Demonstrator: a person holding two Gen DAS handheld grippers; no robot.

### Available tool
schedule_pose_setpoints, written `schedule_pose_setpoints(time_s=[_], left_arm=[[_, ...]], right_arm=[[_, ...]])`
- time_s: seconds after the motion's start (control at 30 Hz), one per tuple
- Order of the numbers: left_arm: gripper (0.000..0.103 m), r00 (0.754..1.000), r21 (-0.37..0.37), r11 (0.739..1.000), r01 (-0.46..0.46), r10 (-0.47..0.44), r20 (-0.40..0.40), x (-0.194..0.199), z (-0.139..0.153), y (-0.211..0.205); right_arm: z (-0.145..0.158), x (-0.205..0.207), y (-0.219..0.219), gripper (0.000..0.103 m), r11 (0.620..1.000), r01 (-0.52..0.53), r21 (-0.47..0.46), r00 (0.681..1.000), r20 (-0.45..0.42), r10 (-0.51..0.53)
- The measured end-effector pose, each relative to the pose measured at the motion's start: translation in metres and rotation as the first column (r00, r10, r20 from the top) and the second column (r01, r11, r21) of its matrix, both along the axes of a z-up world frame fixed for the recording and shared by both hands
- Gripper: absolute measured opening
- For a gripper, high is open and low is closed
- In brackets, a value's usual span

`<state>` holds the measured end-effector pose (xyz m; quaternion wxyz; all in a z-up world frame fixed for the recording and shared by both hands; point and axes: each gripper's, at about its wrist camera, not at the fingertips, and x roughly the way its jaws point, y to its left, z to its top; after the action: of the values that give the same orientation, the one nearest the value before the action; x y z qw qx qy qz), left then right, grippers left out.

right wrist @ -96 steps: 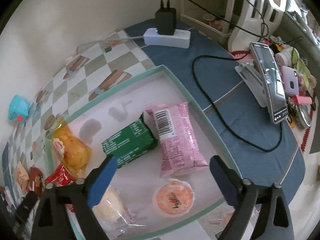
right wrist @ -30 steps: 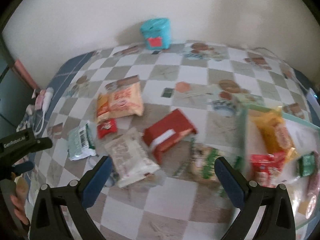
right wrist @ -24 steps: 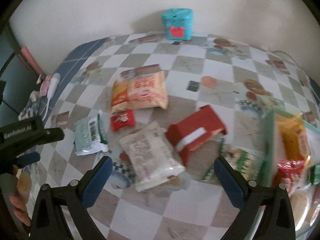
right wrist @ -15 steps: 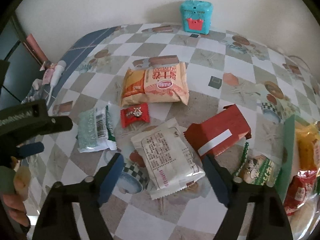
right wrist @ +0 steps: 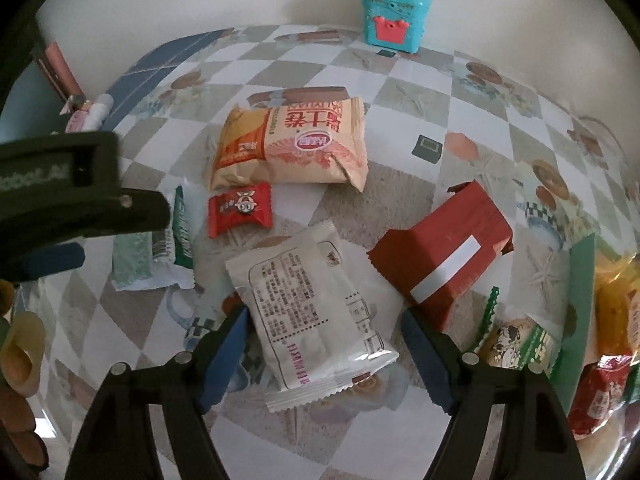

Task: Organize snacks
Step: 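Grasp the white bread bag with the right gripper while the left grasps the mint-green pack, then carry the white bag and mint-green pack over the white tray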

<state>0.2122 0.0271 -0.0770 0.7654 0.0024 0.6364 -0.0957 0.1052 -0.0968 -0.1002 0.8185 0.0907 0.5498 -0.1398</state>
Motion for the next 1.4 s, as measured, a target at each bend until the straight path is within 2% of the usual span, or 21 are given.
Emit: schedule_pose_setpoints(time_s=[0.1,0.17,0.23,0.3,0.37,0.53,0.7,1.03,1.2,1.4], left_arm=[[0.097,1.000,0.010,1.000,0.004,-0.004,0.004,-0.001,-0.003,-0.008],[0.094,1.000,0.012,1.000,0.015,-0.015,0.009,-0.003,-0.004,-0.012],[0.082,1.000,0.024,0.999,0.026,-0.027,0.014,-0.004,-0.004,-0.015],[0.059,0.999,0.034,0.999,0.032,-0.032,0.011,-0.005,-0.007,-0.020],[0.052,0.999,0.023,0.999,0.036,-0.036,0.005,-0.007,-0.007,-0.022],[0.051,0.999,0.060,0.998,0.035,-0.036,0.023,-0.010,-0.003,-0.025],[0.051,0.998,0.073,0.997,0.019,-0.023,0.061,-0.020,0.016,-0.022],[0.051,0.988,0.059,0.998,-0.010,0.001,0.154,-0.051,0.066,-0.001],[0.051,0.983,0.048,0.999,0.003,-0.012,0.185,-0.061,0.076,-0.001],[0.051,0.975,0.038,0.998,0.042,-0.049,0.219,-0.075,0.090,-0.011]], right_arm=[[0.001,0.000,0.004,0.062,0.999,-0.016,-0.044,1.000,0.004,0.016],[0.002,-0.001,0.003,0.059,0.999,-0.015,-0.037,1.000,0.008,0.015],[0.002,-0.001,0.002,0.058,0.999,-0.011,-0.038,1.000,0.009,0.011],[0.003,-0.002,0.002,0.058,0.999,-0.008,-0.036,1.000,0.009,0.008],[0.003,-0.002,0.002,0.058,0.999,-0.006,-0.034,1.000,0.007,0.007],[0.008,-0.004,-0.002,0.057,1.000,0.012,-0.021,1.000,0.008,-0.012],[0.019,-0.008,-0.003,0.057,0.999,0.026,-0.022,0.999,0.019,-0.025],[0.047,-0.031,-0.008,0.057,0.997,0.079,0.000,0.996,0.044,-0.078],[0.062,-0.049,-0.015,0.057,0.991,0.126,0.045,0.990,0.060,-0.128],[0.078,-0.075,-0.025,0.057,0.983,0.180,0.047,0.979,0.090,-0.184]])
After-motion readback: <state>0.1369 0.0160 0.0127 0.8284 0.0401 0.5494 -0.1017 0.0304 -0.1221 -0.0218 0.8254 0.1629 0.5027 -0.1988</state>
